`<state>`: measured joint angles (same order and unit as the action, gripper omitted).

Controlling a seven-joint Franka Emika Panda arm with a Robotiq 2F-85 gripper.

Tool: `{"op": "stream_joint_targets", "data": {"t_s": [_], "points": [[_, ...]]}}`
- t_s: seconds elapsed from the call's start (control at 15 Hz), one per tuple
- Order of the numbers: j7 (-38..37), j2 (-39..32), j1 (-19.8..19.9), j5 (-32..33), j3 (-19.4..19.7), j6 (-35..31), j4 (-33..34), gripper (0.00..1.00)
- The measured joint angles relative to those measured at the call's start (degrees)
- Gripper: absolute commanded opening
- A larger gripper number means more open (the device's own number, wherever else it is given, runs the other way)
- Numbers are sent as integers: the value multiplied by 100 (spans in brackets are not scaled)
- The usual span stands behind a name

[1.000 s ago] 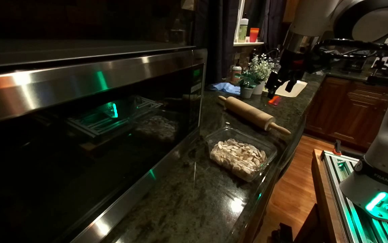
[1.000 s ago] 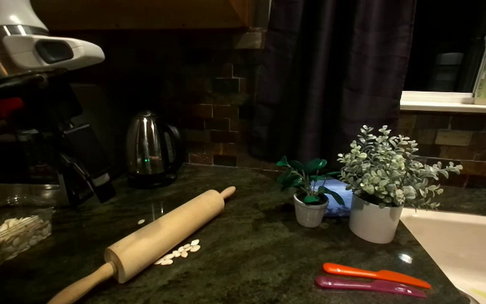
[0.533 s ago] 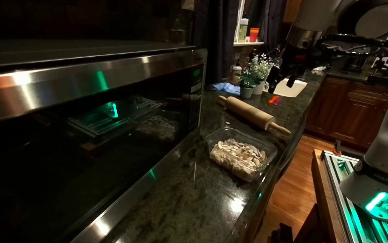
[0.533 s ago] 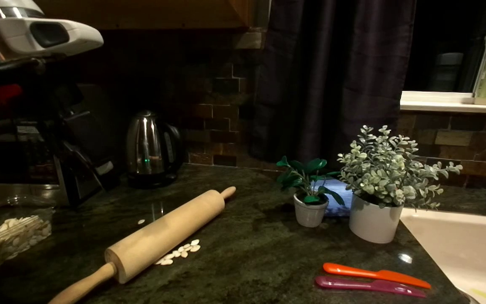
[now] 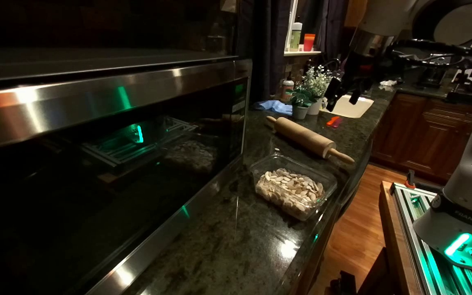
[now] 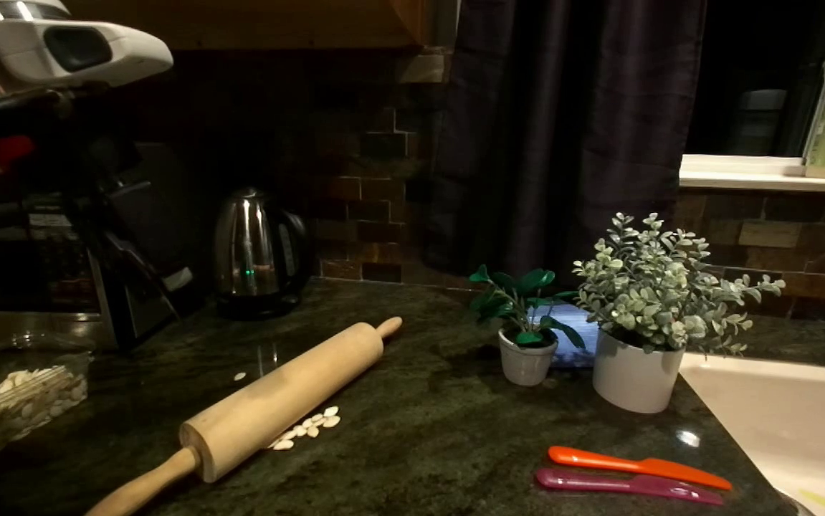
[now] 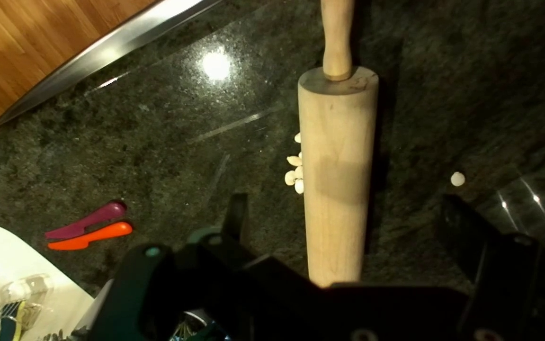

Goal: Put some of the contents of the clear lunch box onto the counter and push them to the right with the rolling pin

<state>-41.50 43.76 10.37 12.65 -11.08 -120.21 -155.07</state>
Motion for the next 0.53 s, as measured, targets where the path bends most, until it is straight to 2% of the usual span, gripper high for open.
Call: {"op": "stream_joint_targets", "data": {"t_s": [0.53], "points": [[-9,38,12,0,-30,0,0,100]]}}
